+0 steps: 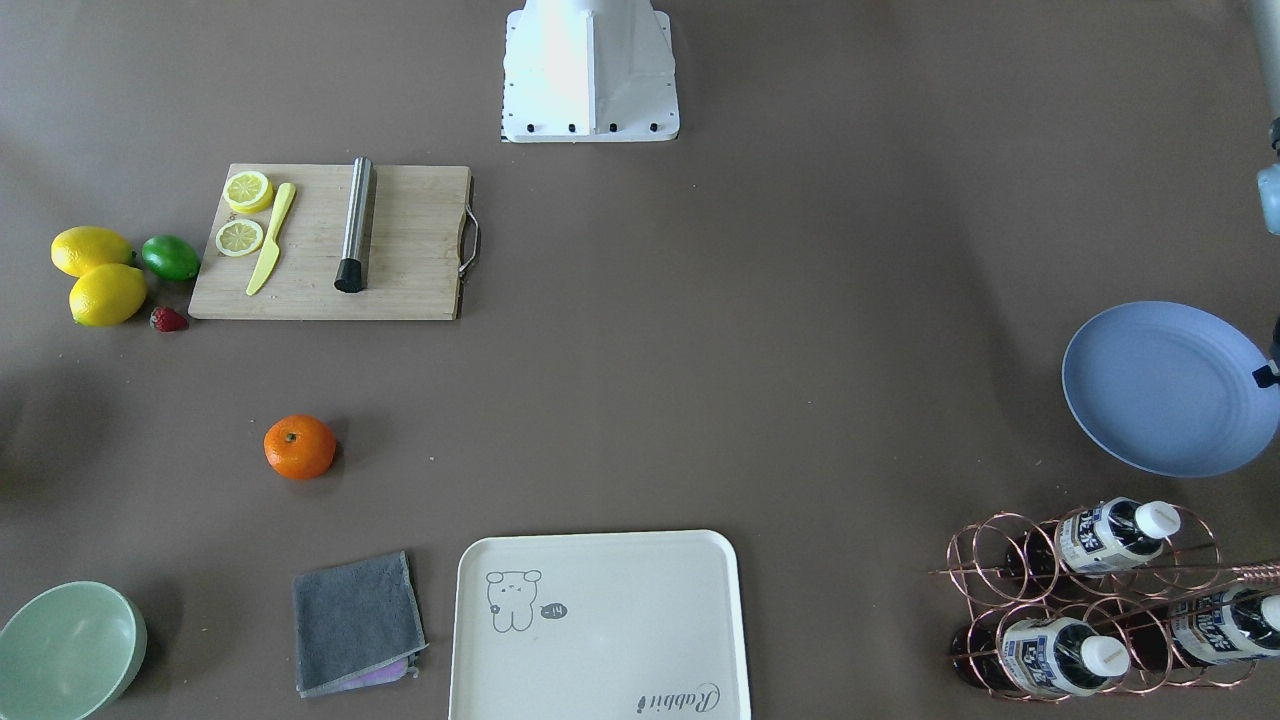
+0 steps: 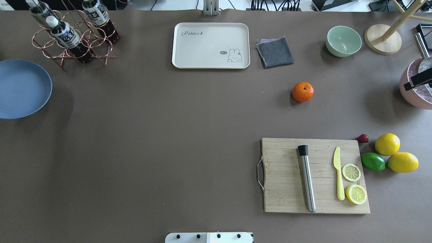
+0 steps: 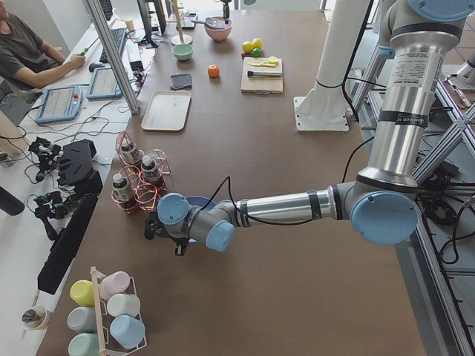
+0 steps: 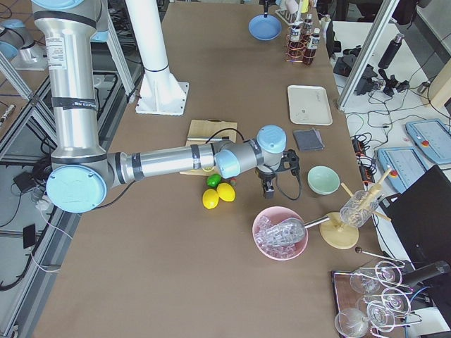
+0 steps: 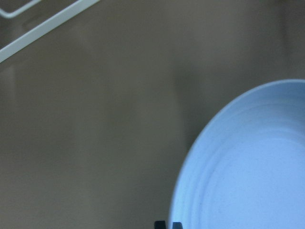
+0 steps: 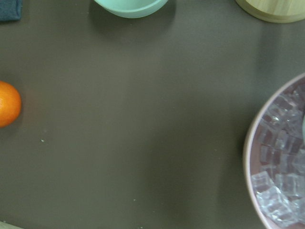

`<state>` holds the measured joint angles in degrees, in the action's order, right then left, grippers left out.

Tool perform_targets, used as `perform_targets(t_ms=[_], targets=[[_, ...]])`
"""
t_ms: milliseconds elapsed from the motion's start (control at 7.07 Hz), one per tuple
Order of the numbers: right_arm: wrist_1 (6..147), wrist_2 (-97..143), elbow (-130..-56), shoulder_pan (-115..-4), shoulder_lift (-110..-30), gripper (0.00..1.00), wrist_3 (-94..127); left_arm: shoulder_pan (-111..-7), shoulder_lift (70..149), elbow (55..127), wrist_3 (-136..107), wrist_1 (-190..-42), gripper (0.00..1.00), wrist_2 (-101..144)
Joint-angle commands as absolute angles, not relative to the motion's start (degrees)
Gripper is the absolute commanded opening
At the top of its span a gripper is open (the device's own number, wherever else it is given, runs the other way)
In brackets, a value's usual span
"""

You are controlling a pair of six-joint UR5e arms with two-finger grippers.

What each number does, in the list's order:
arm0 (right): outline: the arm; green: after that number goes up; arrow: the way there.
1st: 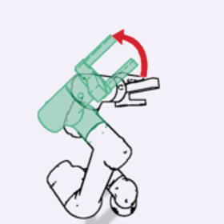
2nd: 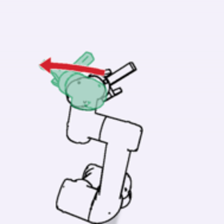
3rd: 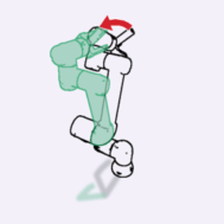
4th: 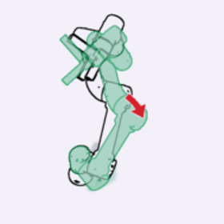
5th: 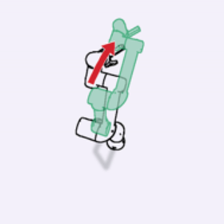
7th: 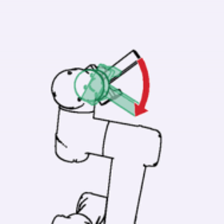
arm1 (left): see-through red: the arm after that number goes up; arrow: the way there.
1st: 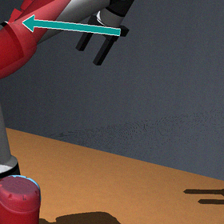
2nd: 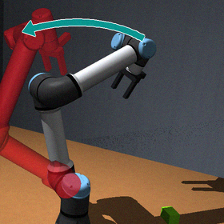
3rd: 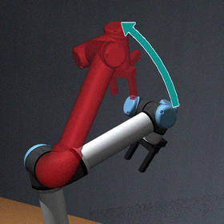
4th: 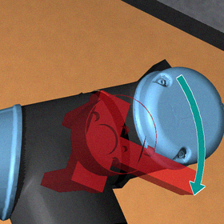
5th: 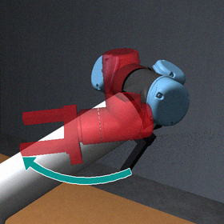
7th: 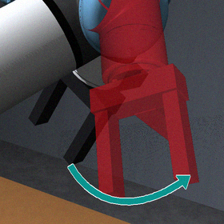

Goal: Pick orange to plate
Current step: 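Carry the blue plate inward with the left gripper while the right reaches for the orange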

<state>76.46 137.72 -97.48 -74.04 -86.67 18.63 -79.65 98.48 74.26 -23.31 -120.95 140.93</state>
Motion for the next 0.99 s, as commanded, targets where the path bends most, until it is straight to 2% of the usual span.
perform_targets(t_ms=[0,283,425,849], targets=[[76.5,134.9,-97.7,-66.8,-80.9,0.99,27.6,-72.3,98.3,86.6,-41.8,-119.8,0.00,142.2],[76.5,131.4,-96.2,-60.8,-75.5,0.98,33.0,-62.1,98.9,96.5,-59.8,-119.8,0.00,137.4],[76.5,131.3,-93.1,-59.6,-71.7,0.98,35.0,-55.6,100.6,99.2,-67.2,-119.8,0.00,132.6],[76.3,127.1,-88.3,-54.6,-66.2,0.98,38.5,-35.1,111.2,98.3,-85.9,-119.7,0.00,115.0]])
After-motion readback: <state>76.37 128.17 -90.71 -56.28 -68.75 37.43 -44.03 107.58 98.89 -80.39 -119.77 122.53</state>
